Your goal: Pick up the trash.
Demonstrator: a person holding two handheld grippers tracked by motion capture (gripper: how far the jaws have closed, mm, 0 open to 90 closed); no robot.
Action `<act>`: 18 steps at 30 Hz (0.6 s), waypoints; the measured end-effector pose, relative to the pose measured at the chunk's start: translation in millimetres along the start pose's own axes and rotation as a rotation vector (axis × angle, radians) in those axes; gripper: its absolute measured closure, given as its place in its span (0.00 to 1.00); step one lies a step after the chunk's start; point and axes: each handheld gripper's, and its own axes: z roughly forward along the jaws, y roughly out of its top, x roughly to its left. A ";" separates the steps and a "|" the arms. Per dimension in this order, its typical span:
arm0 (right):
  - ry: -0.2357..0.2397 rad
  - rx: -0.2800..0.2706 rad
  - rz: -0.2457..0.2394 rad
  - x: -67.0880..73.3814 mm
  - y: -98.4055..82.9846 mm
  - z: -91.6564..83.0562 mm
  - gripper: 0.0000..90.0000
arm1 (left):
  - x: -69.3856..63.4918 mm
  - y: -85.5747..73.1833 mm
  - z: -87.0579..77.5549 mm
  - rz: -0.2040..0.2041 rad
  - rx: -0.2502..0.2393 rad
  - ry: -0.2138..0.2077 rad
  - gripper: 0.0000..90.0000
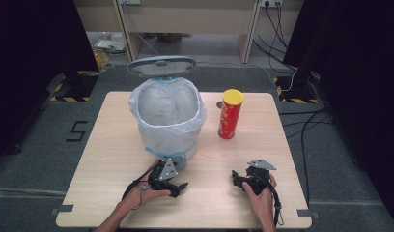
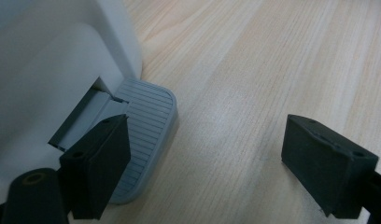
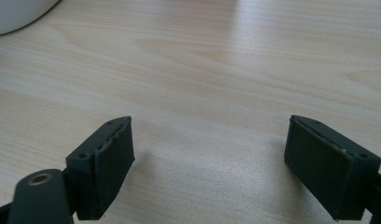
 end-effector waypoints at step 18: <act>0.025 -0.193 -0.016 -11.4 30.9 -2.5 0.17 | -1.6 0.8 0.6 -0.011 0.003 0.007 0.16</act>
